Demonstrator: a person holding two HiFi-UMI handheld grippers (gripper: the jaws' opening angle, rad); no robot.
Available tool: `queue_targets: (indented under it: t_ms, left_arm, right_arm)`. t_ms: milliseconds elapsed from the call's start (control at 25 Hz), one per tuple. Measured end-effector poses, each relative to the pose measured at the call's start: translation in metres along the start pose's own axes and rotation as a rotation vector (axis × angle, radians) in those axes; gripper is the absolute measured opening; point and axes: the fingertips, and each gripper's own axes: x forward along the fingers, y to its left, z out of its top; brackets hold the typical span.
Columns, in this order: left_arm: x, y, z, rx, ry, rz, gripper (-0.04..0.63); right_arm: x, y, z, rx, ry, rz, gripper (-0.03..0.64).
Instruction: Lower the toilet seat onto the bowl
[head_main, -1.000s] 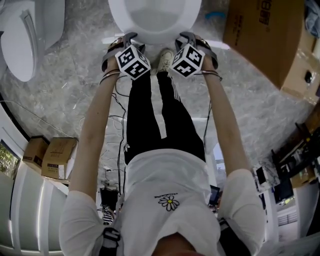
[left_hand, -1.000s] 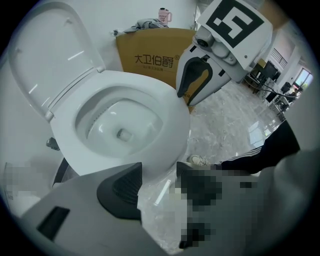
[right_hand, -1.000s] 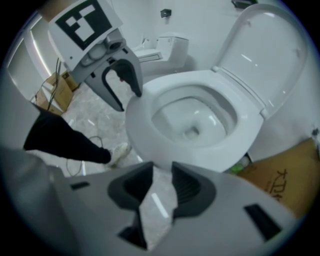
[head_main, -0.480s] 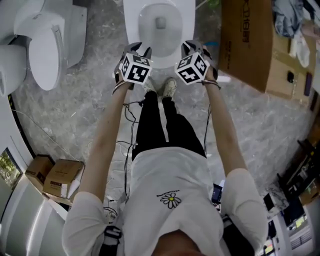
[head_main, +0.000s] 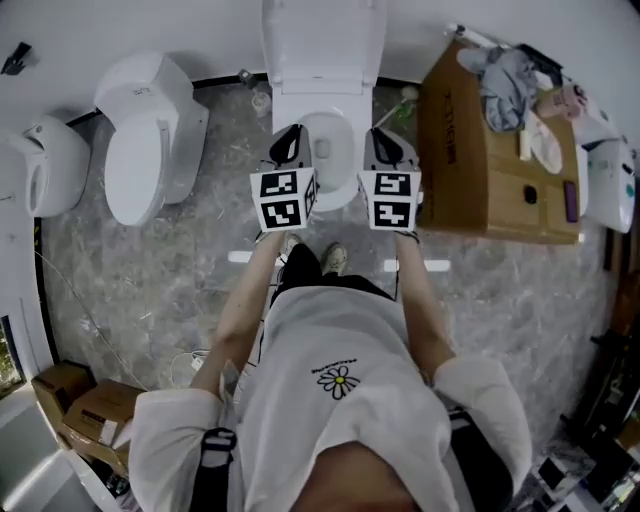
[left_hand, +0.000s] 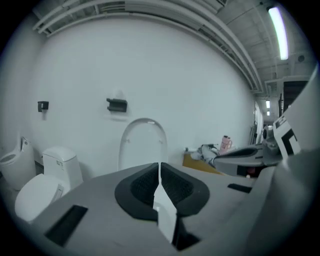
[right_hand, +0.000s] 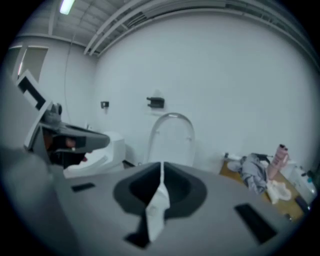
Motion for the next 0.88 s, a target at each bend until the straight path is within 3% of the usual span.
queue_targets:
  t_ms: [160,320,520,880]
  left_arm:
    - [-0.056,-0.026,0.054,0.047,-0.214,0.006,0.021]
    - [-0.099,-0.047,0.078,0.113,-0.327,0.014,0.02]
    - [-0.126,-0.05,0.078,0.107,-0.365,0.026,0.02]
    - [-0.132,-0.045,0.083,0.12,-0.375,0.063,0.02]
  right_arm:
    - [-0.054,0.021,0.04,-0.052,-0.167,-0.006,0.035]
    - [-0.099,0.03,0.075,-0.111,-0.323,-0.035,0.034]
    - [-0.129,0.043,0.091,-0.094,-0.415,-0.01,0.032]
    - [-0.131,0.055,0.083,-0.127,-0.407,0.014,0.031]
